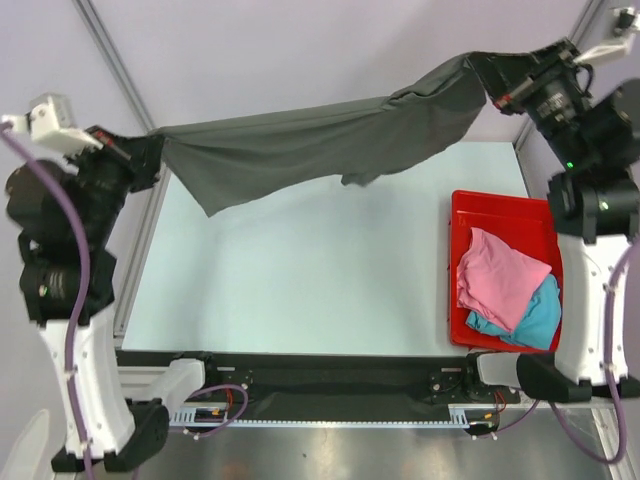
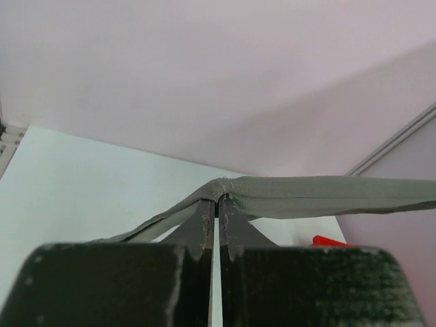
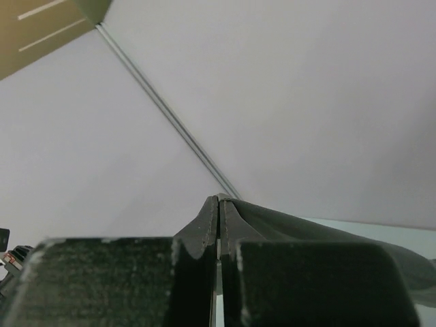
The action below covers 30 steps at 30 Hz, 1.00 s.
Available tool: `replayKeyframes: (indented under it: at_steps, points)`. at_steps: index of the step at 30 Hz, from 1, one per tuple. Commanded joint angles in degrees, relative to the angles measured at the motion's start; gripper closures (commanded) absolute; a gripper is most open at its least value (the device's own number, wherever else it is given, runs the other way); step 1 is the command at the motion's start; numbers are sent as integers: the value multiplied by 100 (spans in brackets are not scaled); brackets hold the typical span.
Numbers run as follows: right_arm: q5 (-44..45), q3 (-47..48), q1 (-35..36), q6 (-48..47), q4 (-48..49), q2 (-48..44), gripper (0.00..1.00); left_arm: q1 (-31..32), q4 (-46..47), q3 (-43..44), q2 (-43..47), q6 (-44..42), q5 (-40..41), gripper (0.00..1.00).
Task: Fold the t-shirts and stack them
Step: Flatten the tshirt out
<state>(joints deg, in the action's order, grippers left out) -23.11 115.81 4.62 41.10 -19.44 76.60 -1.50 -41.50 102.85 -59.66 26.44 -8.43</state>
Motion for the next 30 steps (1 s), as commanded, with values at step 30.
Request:
replayKeyframes:
  at_steps: [30]
  points:
    - [-308, -2423, 127, 417, 1733, 1496, 100, 520, 1679, -2559, -1292, -1149, 1415, 100]
